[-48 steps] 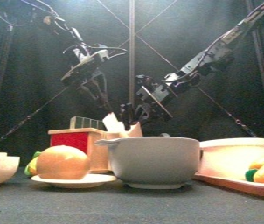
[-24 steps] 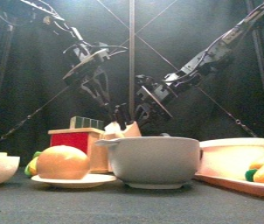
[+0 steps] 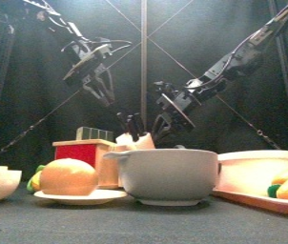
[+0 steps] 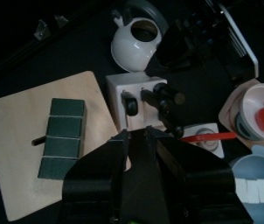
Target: Put cleaver back in holder
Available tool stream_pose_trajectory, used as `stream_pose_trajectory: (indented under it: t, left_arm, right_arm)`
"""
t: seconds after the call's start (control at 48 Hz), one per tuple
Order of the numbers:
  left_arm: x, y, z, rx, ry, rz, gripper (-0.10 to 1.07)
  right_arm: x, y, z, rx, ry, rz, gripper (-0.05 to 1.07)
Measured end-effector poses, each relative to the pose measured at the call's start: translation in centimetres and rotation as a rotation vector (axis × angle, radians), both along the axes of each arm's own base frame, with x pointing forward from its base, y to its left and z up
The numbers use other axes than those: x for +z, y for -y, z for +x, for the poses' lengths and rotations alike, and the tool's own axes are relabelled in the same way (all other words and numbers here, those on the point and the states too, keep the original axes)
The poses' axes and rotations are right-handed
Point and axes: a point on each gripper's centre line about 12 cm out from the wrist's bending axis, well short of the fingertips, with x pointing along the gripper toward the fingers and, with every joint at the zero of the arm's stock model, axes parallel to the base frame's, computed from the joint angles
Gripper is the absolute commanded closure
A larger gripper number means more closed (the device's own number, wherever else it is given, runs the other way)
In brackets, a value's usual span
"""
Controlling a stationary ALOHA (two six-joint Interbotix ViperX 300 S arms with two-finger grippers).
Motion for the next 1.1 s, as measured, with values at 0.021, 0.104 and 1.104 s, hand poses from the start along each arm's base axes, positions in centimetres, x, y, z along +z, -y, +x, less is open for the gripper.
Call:
stream_pose_trajectory:
  t: [0.021,0.104,1.104]
  left_arm:
    - [0.1,0.1,-0.2,-0.004,0.008,0.002,0.31]
    - [0.3,0.3,-0.8,-0.02,0.032,0.001,0.31]
    - [-2.7,3.4,-7.0,-0.302,0.162,0.108,0.31]
  right_arm:
    - [0.1,0.0,0.0,0.0,0.001,-0.001,0.65]
    - [0.4,-0.1,-0.2,0.0,0.007,-0.003,0.65]
    - [0.8,-6.9,-2.0,-0.026,0.081,0.225,0.65]
